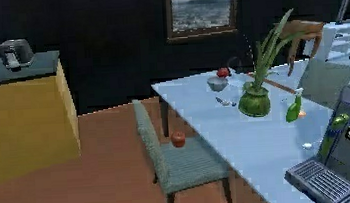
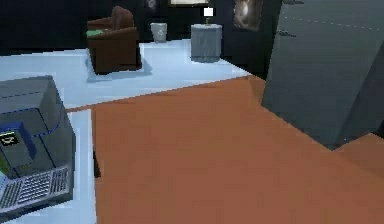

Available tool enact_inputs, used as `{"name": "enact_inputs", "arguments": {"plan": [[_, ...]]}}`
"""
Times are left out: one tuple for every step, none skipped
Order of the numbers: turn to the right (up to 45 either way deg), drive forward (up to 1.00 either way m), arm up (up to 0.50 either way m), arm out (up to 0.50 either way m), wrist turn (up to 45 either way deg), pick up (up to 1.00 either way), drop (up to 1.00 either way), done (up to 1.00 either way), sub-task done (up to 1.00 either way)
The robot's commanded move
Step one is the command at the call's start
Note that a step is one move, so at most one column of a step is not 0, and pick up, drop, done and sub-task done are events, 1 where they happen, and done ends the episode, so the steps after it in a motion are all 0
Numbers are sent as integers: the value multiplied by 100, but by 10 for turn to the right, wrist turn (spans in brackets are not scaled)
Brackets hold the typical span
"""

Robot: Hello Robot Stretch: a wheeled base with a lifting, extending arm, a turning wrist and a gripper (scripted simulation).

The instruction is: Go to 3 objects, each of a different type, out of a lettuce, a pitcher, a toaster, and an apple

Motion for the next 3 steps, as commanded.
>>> {"name": "enact_inputs", "arguments": {"plan": [[-450,0,0,0,0,0,0,0,0],[-90,0,0,0,0,0,0,0,0],[0,60,0,0,0,0,0,0,0]]}}
